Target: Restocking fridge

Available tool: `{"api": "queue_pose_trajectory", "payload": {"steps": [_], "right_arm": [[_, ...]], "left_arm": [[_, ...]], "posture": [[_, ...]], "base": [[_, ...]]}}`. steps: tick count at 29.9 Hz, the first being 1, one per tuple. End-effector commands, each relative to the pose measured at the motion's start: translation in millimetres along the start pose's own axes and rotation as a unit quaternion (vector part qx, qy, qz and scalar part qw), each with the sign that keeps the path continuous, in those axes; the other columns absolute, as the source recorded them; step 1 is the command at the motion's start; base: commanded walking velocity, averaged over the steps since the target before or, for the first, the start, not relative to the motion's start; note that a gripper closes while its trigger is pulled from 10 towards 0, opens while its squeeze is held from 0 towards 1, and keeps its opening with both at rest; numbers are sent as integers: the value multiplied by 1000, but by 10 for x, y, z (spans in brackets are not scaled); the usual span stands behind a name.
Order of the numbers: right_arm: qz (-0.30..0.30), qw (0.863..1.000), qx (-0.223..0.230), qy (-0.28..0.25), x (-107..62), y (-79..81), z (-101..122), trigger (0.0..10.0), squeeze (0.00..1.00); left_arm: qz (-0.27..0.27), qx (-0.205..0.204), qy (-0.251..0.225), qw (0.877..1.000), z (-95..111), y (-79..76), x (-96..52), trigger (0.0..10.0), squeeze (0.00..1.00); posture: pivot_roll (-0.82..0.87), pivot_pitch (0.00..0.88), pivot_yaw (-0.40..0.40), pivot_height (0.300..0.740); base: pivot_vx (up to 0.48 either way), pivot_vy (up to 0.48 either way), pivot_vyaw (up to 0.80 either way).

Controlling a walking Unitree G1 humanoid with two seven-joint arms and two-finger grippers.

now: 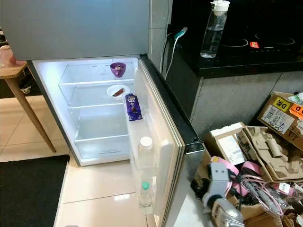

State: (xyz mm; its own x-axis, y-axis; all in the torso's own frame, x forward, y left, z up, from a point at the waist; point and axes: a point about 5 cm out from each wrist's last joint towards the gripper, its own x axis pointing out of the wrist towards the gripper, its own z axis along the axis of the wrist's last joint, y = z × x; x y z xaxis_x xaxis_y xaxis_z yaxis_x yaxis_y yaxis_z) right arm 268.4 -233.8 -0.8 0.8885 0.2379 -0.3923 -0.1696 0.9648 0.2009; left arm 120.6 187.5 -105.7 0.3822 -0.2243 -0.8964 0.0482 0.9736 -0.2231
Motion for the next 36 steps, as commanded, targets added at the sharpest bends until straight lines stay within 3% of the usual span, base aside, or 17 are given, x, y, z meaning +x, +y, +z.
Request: {"api": "queue_pose_trajectory", "payload": {"steps": [1,5,8,9,11,12,13,14,16,17,22,24,26,27,28,31,36], "right_arm": [[33,999,-6,-11,56,90,60,10000,0],[68,997,-13,-27,127,214,140,10000,0],[231,971,3,-53,217,640,251,10000,0],[231,971,3,-53,217,640,251,10000,0],[375,925,6,-62,143,1008,327,10000,0],[375,925,6,-62,143,1008,327,10000,0],[415,908,8,-65,101,1119,354,10000,0],[415,908,8,-65,101,1119,354,10000,0],[493,866,25,-82,-9,1351,501,10000,0],[502,859,27,-92,-15,1399,564,10000,0],[464,880,17,-101,67,1319,593,10000,0],[357,930,-6,-85,194,1062,508,10000,0],[357,930,-6,-85,194,1062,508,10000,0],[309,948,-12,-70,223,947,455,10000,0],[309,948,-12,-70,223,947,455,10000,0],[175,984,-28,-9,187,575,176,10000,0],[127,991,-25,26,116,438,14,10000,0]], "left_arm": [[-5,0,14,1000,-70,-41,8,10000,0],[-6,0,15,1000,-73,-41,8,10000,0],[-6,1,18,1000,-91,-40,5,10000,0],[-6,1,18,1000,-91,-40,5,10000,0],[-6,2,19,1000,-97,-39,4,10000,0],[-6,2,19,1000,-97,-39,4,10000,0],[-7,2,19,1000,-98,-38,3,10000,0],[-7,2,19,1000,-98,-38,3,10000,0],[-6,2,19,1000,-97,-35,2,10000,0],[-6,3,19,1000,-97,-35,2,10000,0],[-6,3,19,1000,-99,-35,2,10000,0],[-5,4,20,1000,-103,-35,2,10000,0],[-5,4,20,1000,-103,-35,2,10000,0],[-5,4,20,1000,-104,-34,2,10000,0],[-5,4,20,1000,-104,-34,2,10000,0],[-3,6,22,1000,-108,-34,2,10000,0],[-3,8,22,1000,-110,-34,2,10000,0]], "posture": [[-65,0,-6,740],[-67,0,-5,740],[-70,0,-1,740],[-70,0,-1,740],[-71,0,-1,740],[-71,0,-1,740],[-71,0,-1,740],[-71,0,-1,740],[-67,0,-4,740],[-68,0,-4,740],[-68,0,-3,740],[-68,0,-7,740],[-68,0,-7,740],[-68,0,-7,740],[-68,0,-7,740],[-65,0,-10,740],[-62,0,-10,740]], "base": [[0,0,0],[0,0,0],[0,0,0],[0,0,0],[0,0,0],[0,0,0],[0,0,0],[0,0,0],[0,0,0],[0,0,0],[0,0,0],[0,0,0],[0,0,0],[0,0,0],[0,0,0],[0,0,0],[0,0,101]]}}
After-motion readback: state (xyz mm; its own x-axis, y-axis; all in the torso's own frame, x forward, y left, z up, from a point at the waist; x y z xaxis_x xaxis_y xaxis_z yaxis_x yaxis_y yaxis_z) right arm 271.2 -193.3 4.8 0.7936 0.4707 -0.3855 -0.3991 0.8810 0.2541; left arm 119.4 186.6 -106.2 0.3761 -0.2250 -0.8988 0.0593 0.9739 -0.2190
